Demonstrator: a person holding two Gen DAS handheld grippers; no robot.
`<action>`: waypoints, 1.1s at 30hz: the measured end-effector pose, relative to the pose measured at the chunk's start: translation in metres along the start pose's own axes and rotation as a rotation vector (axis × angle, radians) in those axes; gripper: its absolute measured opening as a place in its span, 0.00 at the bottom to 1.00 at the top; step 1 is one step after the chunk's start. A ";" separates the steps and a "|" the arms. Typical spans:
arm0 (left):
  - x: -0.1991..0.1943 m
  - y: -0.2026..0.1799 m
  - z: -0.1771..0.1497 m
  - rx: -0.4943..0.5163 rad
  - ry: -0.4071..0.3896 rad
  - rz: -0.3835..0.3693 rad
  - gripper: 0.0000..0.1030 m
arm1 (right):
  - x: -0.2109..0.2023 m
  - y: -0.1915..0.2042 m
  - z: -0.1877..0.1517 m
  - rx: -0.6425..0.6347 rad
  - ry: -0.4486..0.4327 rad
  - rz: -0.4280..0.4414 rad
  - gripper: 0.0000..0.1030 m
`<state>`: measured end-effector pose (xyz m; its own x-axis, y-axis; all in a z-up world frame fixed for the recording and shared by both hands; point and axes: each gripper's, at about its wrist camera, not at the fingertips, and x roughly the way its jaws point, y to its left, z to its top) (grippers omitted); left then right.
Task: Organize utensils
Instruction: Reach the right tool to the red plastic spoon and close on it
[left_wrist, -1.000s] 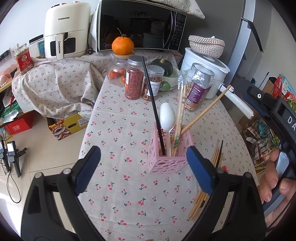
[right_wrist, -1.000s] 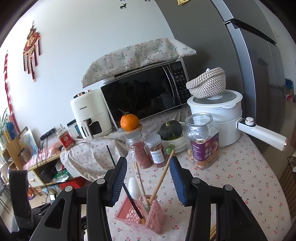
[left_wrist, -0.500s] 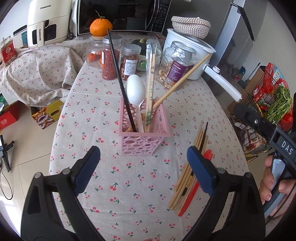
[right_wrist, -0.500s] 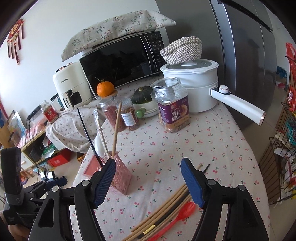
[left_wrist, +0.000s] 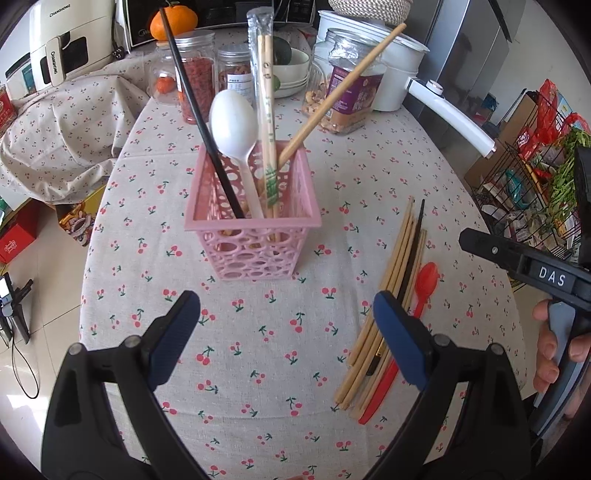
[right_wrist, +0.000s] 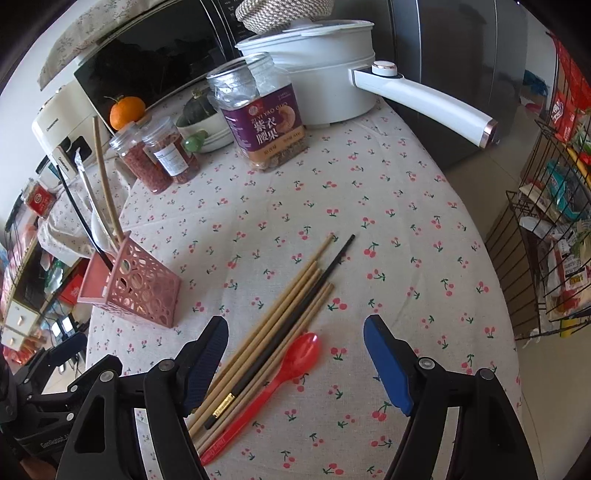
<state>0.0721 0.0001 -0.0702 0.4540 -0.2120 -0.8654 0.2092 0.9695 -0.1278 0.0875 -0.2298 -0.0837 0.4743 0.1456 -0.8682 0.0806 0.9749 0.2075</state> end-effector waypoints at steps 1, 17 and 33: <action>0.002 -0.002 0.000 0.004 0.008 -0.003 0.92 | 0.005 -0.002 -0.001 -0.001 0.025 -0.009 0.75; 0.014 -0.014 -0.003 0.039 0.056 -0.022 0.92 | 0.064 -0.018 -0.013 0.078 0.204 0.015 0.59; 0.018 -0.041 -0.003 0.120 0.041 -0.006 0.92 | 0.062 -0.014 -0.013 0.009 0.185 0.023 0.04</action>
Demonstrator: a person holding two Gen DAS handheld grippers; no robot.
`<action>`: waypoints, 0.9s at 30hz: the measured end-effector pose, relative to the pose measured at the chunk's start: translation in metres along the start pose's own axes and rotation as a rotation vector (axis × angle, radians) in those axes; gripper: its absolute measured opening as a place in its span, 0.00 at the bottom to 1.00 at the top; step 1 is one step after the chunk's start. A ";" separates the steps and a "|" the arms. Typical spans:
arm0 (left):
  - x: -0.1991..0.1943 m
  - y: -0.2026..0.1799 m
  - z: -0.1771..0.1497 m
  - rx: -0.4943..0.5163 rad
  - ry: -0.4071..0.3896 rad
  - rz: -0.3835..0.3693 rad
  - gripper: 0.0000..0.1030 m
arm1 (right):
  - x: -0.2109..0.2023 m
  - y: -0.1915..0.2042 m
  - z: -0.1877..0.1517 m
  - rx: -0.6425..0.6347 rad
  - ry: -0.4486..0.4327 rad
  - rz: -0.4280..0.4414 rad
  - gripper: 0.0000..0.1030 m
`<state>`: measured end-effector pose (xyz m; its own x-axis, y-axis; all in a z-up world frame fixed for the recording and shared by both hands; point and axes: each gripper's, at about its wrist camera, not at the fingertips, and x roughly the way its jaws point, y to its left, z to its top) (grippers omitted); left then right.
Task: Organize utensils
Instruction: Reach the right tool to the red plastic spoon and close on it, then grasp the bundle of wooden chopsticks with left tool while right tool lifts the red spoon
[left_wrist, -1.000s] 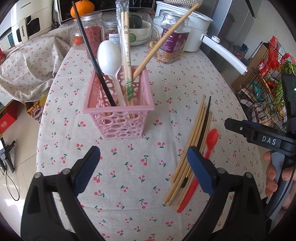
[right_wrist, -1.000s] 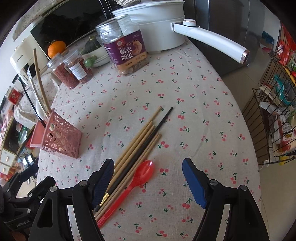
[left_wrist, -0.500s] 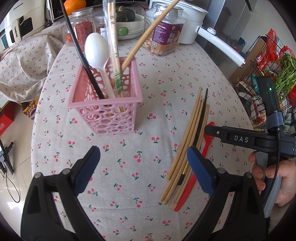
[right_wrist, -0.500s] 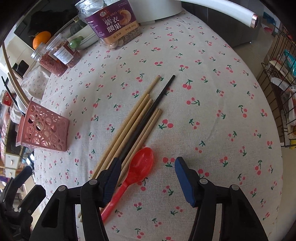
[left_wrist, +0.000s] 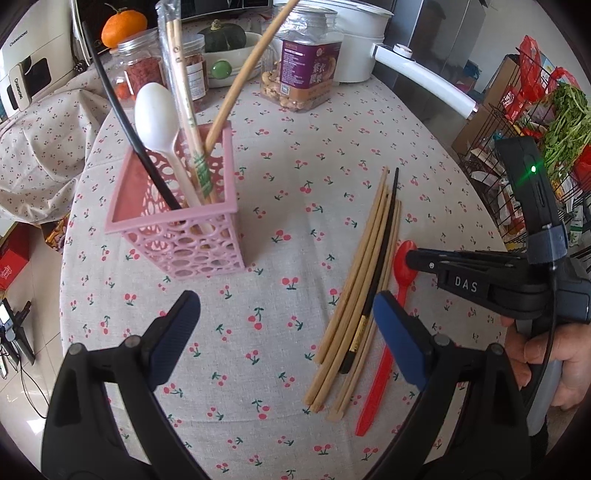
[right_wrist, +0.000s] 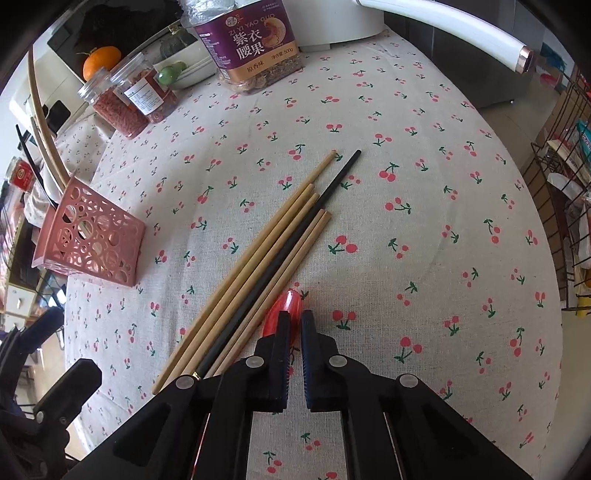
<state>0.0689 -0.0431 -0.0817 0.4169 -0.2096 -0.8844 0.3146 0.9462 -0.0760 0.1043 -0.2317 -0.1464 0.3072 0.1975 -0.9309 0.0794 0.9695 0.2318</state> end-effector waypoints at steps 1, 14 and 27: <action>0.001 -0.005 0.001 0.014 0.000 0.000 0.92 | -0.003 -0.004 0.001 0.003 -0.007 0.001 0.04; 0.050 -0.068 0.045 0.175 0.057 -0.038 0.29 | -0.048 -0.061 0.014 0.034 -0.079 0.022 0.03; 0.099 -0.081 0.073 0.116 0.219 -0.090 0.11 | -0.054 -0.074 0.015 0.031 -0.076 0.054 0.03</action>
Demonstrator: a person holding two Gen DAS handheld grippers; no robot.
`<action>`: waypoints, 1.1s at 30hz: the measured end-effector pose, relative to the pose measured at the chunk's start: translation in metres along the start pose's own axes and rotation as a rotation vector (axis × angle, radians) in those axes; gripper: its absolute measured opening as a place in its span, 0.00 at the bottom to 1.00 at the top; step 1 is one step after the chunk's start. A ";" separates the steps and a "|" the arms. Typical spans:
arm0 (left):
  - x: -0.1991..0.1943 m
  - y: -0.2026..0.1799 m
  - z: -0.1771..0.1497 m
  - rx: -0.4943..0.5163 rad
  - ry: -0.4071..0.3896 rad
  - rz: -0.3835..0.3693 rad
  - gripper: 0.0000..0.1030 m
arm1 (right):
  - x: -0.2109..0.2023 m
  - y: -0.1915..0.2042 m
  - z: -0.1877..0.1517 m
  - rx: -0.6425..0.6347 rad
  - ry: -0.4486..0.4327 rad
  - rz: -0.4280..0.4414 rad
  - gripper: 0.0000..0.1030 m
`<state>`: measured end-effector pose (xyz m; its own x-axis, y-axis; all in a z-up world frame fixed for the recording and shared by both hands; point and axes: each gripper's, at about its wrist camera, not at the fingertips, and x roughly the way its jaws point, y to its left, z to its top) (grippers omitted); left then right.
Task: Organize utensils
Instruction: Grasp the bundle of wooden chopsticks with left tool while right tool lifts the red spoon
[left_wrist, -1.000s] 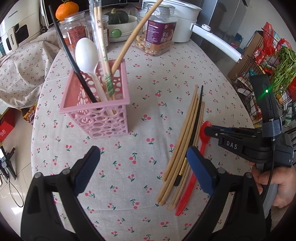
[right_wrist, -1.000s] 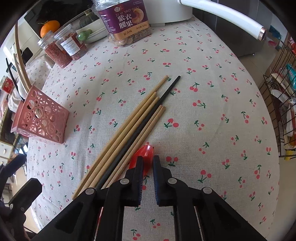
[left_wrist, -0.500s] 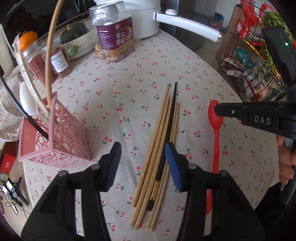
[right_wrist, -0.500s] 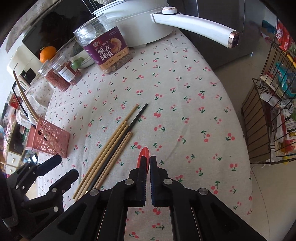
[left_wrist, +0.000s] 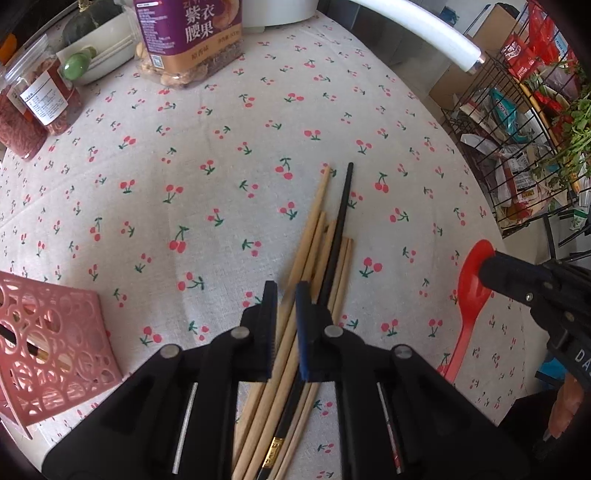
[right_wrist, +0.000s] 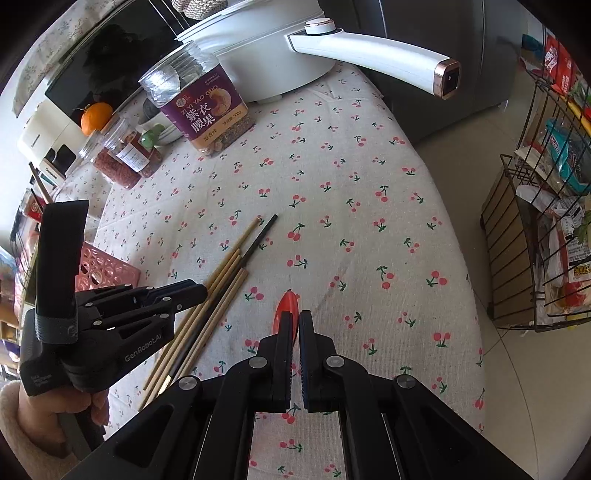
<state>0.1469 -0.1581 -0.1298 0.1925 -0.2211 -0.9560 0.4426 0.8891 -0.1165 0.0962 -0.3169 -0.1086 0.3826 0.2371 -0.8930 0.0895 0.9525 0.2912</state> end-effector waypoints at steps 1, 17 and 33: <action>0.000 -0.001 0.001 0.005 0.001 0.007 0.11 | 0.000 0.000 0.000 -0.001 0.000 0.000 0.03; 0.013 -0.009 0.023 0.003 0.021 0.061 0.10 | -0.003 0.007 0.001 -0.014 -0.010 0.005 0.03; -0.091 0.021 -0.050 -0.021 -0.270 -0.010 0.09 | -0.049 0.041 -0.003 -0.120 -0.133 0.006 0.04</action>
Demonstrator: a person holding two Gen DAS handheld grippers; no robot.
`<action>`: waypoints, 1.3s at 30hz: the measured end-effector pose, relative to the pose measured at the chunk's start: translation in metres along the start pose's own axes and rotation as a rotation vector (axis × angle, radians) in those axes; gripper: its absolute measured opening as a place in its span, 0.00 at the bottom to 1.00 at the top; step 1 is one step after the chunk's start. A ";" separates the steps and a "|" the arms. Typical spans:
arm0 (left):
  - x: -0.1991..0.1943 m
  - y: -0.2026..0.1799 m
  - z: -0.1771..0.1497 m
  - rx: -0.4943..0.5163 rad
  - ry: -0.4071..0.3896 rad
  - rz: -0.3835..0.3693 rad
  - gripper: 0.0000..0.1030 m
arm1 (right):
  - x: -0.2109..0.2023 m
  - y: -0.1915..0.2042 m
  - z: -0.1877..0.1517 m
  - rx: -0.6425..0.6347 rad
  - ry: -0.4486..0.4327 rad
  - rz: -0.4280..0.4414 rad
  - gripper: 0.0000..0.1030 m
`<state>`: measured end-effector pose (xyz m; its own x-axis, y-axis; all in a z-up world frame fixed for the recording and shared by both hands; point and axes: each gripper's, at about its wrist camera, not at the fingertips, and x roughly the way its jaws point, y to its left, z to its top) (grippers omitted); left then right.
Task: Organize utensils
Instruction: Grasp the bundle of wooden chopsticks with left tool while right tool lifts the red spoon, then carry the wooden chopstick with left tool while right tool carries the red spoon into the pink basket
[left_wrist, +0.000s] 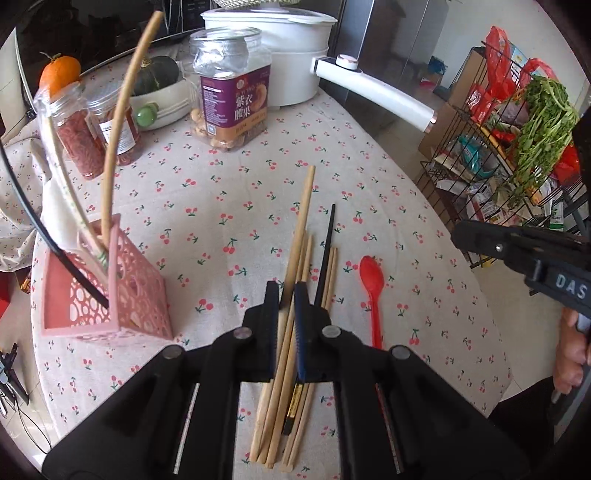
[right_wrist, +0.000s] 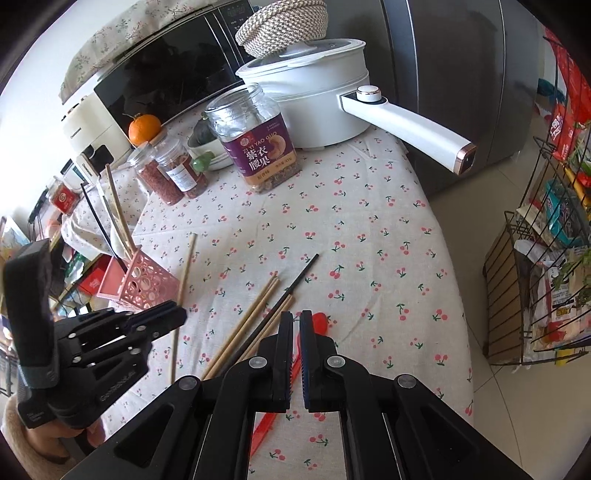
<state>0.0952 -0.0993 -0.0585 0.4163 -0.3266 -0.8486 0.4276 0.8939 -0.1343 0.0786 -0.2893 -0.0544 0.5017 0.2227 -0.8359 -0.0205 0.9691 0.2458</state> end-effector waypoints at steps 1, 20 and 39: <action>-0.007 0.003 -0.003 -0.004 -0.014 -0.005 0.09 | 0.007 -0.002 -0.001 -0.001 0.023 -0.015 0.06; -0.046 0.031 -0.025 -0.058 -0.089 -0.053 0.07 | 0.117 0.028 -0.017 -0.084 0.253 -0.233 0.24; -0.160 0.060 -0.034 -0.107 -0.493 -0.022 0.07 | -0.013 0.045 -0.013 -0.014 -0.261 0.058 0.21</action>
<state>0.0270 0.0165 0.0521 0.7488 -0.4286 -0.5056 0.3665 0.9033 -0.2231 0.0606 -0.2470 -0.0389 0.7052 0.2448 -0.6654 -0.0668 0.9573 0.2814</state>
